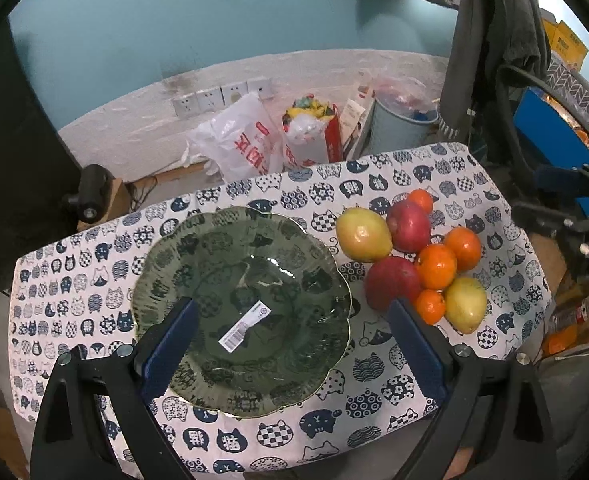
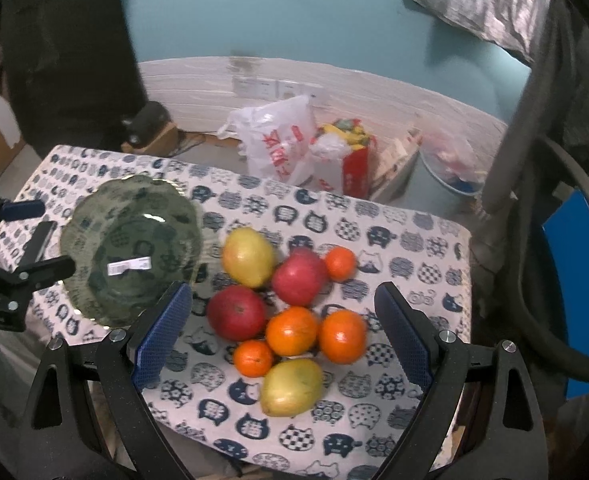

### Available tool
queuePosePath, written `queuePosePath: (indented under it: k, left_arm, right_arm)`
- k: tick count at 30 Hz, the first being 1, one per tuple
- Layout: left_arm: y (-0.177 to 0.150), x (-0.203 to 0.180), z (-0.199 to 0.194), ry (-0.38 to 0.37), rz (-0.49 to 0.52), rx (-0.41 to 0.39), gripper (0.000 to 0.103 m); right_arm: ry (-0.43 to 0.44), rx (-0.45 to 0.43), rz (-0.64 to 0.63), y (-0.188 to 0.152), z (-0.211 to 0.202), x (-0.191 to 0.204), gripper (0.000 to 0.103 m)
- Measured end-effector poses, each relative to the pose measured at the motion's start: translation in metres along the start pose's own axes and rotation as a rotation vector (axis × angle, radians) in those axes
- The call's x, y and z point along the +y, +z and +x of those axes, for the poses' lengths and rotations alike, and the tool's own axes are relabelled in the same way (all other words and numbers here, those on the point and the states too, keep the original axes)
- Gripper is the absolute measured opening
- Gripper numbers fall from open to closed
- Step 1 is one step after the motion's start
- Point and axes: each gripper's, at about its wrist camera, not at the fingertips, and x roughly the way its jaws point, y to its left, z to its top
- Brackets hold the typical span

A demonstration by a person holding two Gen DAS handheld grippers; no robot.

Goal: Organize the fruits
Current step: 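Reach the right tool to the large orange and close around it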

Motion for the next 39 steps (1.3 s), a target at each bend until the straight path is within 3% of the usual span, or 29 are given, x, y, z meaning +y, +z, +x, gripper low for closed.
queuePosePath:
  k: [8, 17, 26, 39]
  left_arm:
    - [0.015, -0.019, 0.028, 0.0, 0.045, 0.034, 0.097]
    - [0.024, -0.036, 0.06, -0.048, 0.053, 0.09, 0.097]
    - [0.031, -0.047, 0.09, -0.033, 0.057, 0.127, 0.097]
    - [0.043, -0.054, 0.121, -0.037, 0.064, 0.158, 0.097]
  right_arm:
    - [-0.039, 0.071, 0.042, -0.003, 0.024, -0.03, 0.091]
    - [-0.053, 0.167, 0.064, -0.018, 0.063, -0.056, 0.091]
    - [-0.062, 0.272, 0.084, -0.038, 0.106, -0.074, 0.091]
    - [-0.006, 0.356, 0.181, -0.052, 0.147, -0.091, 0.089]
